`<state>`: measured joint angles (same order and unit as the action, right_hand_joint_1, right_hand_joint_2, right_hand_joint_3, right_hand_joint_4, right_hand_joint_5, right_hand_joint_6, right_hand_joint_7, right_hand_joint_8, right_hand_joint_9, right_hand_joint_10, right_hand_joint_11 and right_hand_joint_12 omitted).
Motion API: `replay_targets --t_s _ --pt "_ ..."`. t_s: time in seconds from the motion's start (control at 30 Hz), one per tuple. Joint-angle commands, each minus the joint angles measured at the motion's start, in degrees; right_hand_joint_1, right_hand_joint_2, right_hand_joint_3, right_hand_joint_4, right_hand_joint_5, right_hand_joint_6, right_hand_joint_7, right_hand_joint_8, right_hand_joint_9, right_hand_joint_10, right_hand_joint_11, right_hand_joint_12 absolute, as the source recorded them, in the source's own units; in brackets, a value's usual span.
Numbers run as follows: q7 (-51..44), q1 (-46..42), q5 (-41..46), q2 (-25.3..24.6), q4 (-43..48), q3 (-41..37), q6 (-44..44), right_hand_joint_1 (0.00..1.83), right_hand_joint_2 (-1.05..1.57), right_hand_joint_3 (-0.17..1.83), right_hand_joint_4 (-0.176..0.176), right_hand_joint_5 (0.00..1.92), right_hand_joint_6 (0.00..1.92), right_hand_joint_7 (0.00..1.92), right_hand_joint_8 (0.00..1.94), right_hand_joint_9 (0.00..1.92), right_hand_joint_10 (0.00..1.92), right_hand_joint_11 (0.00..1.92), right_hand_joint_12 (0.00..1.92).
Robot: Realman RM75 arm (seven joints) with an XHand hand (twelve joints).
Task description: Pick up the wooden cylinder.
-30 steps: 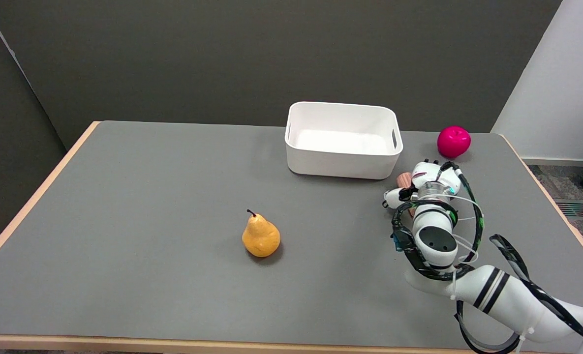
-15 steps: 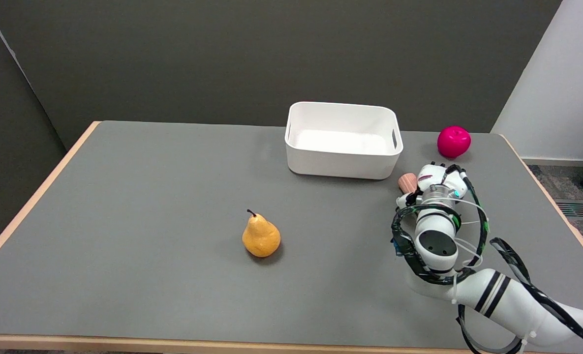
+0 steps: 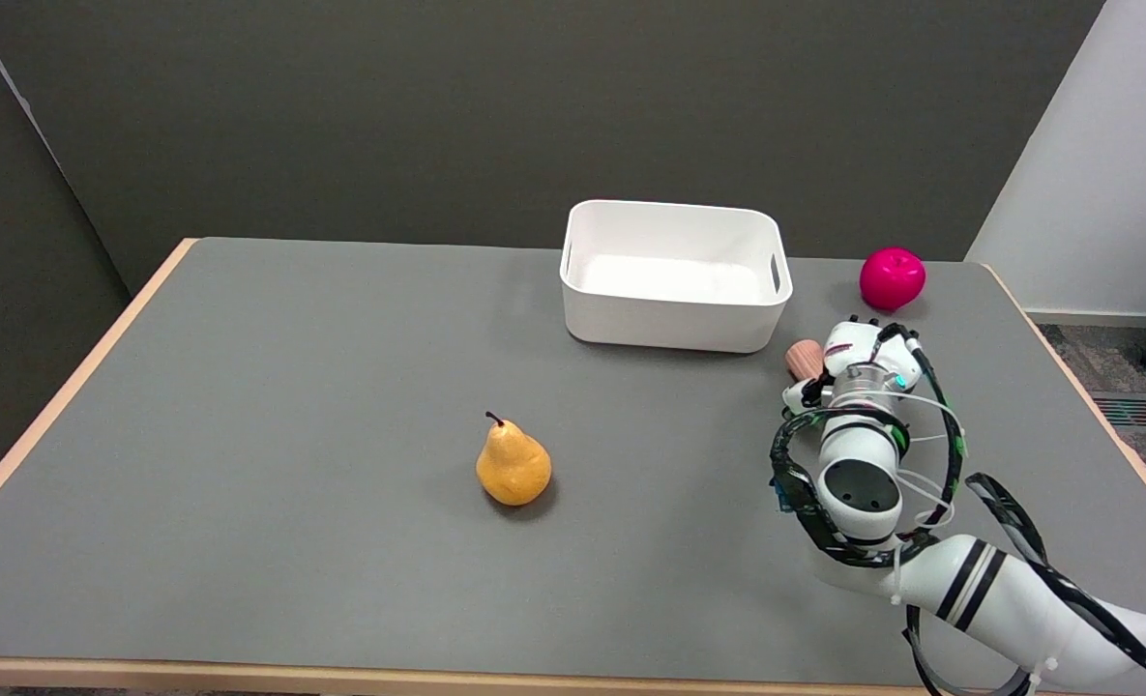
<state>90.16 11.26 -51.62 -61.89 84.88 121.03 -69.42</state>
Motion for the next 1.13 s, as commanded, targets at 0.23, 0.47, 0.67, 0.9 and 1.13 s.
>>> replay_targets --t_s 0.23,0.47,0.67,0.9,1.13 --pt "3.2 -3.4 -12.7 1.0 1.9 -2.1 0.7 0.94 0.94 0.69 0.091 0.74 1.56 0.57 1.94 1.11 1.92 0.75 1.92" --pt "3.2 -5.4 -15.2 1.9 4.7 -5.0 0.6 0.92 0.93 0.72 0.125 0.74 1.57 0.57 1.94 1.11 1.92 0.79 1.92" --pt "3.2 -6.3 -18.4 2.6 7.2 -6.7 0.6 0.92 0.92 0.72 0.128 0.74 1.57 0.57 1.94 1.11 1.92 0.81 1.92" --pt "3.2 -4.0 -22.8 4.5 11.4 -7.0 3.6 0.93 0.92 0.73 0.13 0.75 1.56 0.54 1.94 1.11 1.92 0.82 1.92" --pt "2.7 5.4 -21.0 4.8 9.6 -4.1 12.9 0.93 0.91 0.75 0.129 0.75 1.57 0.51 1.94 1.09 1.92 0.81 1.92"
